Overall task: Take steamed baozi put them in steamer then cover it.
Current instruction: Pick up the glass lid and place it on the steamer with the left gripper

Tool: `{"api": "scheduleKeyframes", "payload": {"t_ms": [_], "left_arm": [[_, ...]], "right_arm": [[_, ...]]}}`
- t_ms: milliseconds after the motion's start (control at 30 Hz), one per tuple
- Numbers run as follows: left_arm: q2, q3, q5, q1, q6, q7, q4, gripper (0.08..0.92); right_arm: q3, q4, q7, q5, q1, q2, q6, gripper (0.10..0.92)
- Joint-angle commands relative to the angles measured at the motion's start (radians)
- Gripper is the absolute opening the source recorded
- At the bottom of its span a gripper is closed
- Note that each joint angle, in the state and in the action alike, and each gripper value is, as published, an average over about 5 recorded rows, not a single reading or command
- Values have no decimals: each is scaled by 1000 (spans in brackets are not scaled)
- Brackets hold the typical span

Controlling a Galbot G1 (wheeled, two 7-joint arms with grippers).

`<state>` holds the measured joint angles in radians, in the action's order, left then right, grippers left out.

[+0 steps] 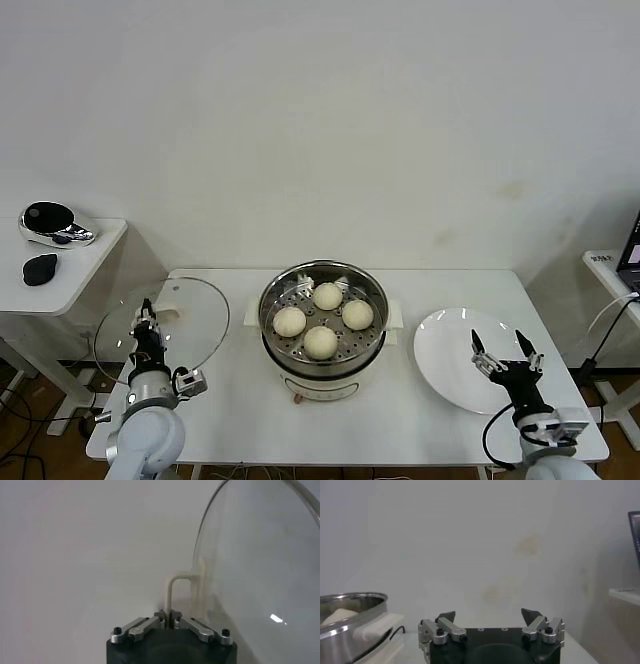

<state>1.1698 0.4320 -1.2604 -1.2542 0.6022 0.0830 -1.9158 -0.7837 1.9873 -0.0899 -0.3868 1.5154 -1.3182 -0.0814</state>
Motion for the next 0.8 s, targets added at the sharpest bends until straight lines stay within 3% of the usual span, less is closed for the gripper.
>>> {"api": "scheduleKeyframes", "payload": {"t_ms": [33, 233, 600, 800], "left_arm": [[-20, -77, -119, 30, 175, 164, -246, 130], [-14, -177, -118, 97, 175, 171, -189, 130], [112, -403, -134, 315, 177, 202, -44, 130], [183, -473, -141, 374, 178, 214, 0, 130]], "right_arm": [[3, 8, 24, 37, -8, -25, -47, 823], [8, -14, 24, 88, -16, -44, -42, 823], [8, -22, 32, 175, -14, -99, -46, 823], [6, -42, 36, 185, -18, -113, -45, 822]]}}
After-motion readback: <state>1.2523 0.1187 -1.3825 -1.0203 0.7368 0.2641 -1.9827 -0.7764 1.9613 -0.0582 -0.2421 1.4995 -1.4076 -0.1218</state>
